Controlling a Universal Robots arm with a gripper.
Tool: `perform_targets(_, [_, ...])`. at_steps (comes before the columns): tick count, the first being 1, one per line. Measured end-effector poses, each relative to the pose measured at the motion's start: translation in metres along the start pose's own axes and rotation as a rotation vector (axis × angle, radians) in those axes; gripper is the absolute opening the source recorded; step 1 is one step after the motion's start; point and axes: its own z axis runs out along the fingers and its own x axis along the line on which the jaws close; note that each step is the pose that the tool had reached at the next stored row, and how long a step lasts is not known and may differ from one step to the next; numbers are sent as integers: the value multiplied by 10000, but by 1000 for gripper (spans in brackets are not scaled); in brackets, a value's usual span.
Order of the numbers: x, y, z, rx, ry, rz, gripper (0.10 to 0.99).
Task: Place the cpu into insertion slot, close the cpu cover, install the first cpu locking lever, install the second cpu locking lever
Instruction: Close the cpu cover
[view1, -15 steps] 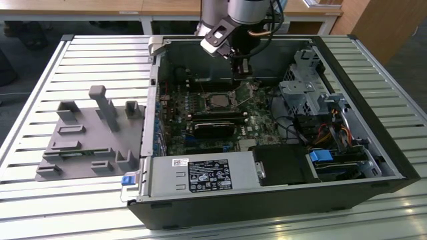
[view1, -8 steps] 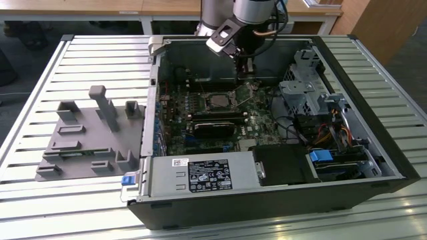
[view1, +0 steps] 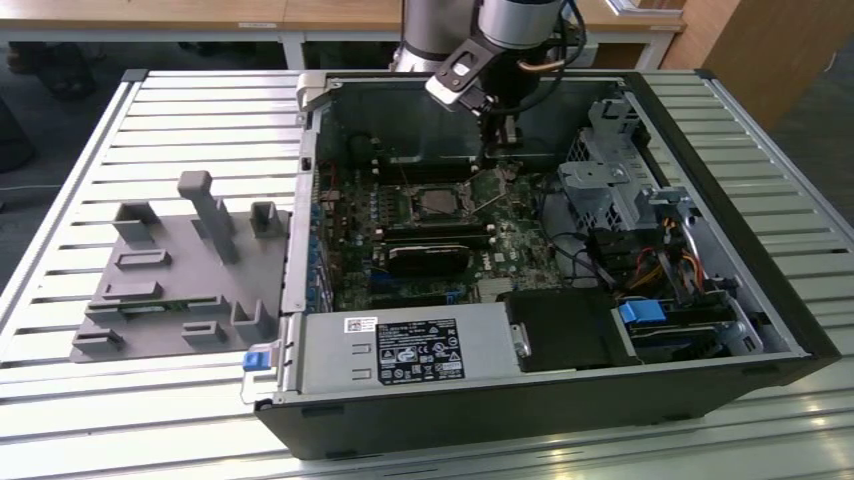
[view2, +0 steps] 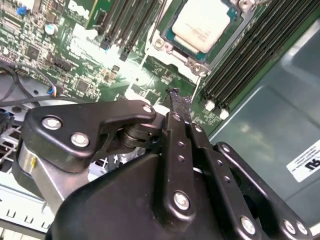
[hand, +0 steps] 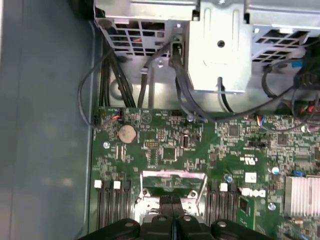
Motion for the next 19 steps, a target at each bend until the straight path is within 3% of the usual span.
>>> perform_targets(3, [17, 15, 25, -2, 4, -111, 106])
perform_targets(19, [20, 239, 67, -1, 3, -127, 106])
